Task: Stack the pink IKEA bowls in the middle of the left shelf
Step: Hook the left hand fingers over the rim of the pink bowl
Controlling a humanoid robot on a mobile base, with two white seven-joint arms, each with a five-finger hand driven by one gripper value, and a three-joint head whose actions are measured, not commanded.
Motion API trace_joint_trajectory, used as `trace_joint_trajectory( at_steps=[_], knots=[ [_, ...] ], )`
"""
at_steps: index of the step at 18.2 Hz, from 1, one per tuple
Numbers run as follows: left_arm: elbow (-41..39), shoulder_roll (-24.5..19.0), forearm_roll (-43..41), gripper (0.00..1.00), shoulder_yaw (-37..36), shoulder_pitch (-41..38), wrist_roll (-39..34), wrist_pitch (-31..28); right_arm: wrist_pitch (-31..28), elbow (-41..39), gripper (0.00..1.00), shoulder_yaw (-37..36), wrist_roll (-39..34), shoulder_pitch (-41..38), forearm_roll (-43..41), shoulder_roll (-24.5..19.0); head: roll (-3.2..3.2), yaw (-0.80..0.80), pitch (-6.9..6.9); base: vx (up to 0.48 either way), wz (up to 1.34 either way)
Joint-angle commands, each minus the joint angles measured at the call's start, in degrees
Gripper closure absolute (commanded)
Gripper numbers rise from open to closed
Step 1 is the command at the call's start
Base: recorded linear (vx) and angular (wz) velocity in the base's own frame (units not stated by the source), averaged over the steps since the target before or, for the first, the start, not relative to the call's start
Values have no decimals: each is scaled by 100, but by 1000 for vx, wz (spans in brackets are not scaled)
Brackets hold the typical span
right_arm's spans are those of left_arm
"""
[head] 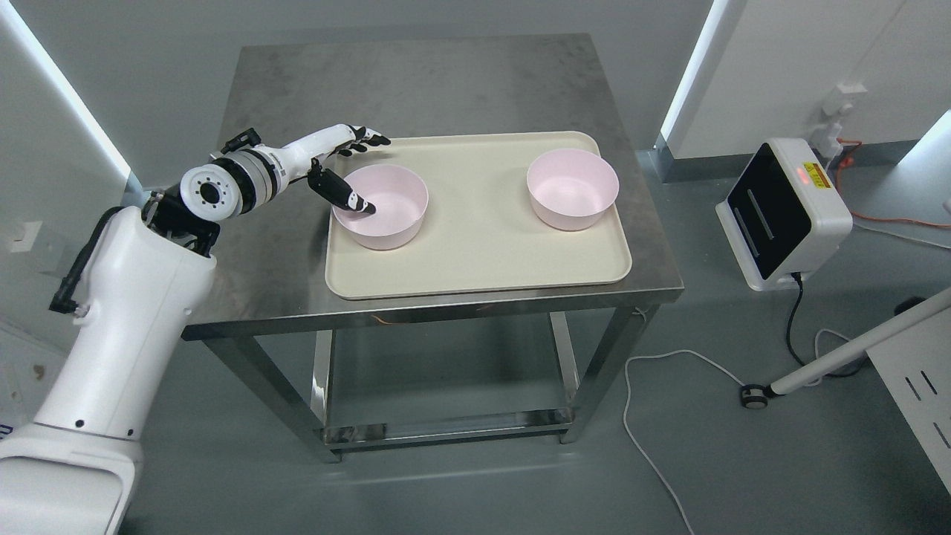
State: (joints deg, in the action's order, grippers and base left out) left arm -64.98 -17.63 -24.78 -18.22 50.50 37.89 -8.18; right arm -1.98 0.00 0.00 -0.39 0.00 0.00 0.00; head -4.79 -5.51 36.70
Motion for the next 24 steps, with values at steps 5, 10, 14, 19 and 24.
trace_joint_trajectory(
  at_steps=[5, 10, 14, 19, 24],
  knots=[
    [293, -109, 9, 31, 55, 83, 113, 27, -4, -193, 0, -62, 4, -167, 0, 100, 0, 0, 0, 0, 0],
    [31, 48, 17, 31, 134, 144, 122, 53, 4, -193, 0, -62, 4, -167, 0, 100, 0, 0, 0, 0, 0],
    [-356, 190, 26, 31, 265, 92, 122, 44, -4, -193, 0, -62, 4, -167, 0, 100, 0, 0, 0, 0, 0],
    [-648, 23, 17, 31, 353, -154, 307, 53, 5, -193, 0, -62, 4, -167, 0, 100, 0, 0, 1, 0, 0],
    [-630, -91, -35, 33, 161, -154, 307, 184, -4, -193, 0, -70, 4, -167, 0, 100, 0, 0, 1, 0, 0]
  ],
)
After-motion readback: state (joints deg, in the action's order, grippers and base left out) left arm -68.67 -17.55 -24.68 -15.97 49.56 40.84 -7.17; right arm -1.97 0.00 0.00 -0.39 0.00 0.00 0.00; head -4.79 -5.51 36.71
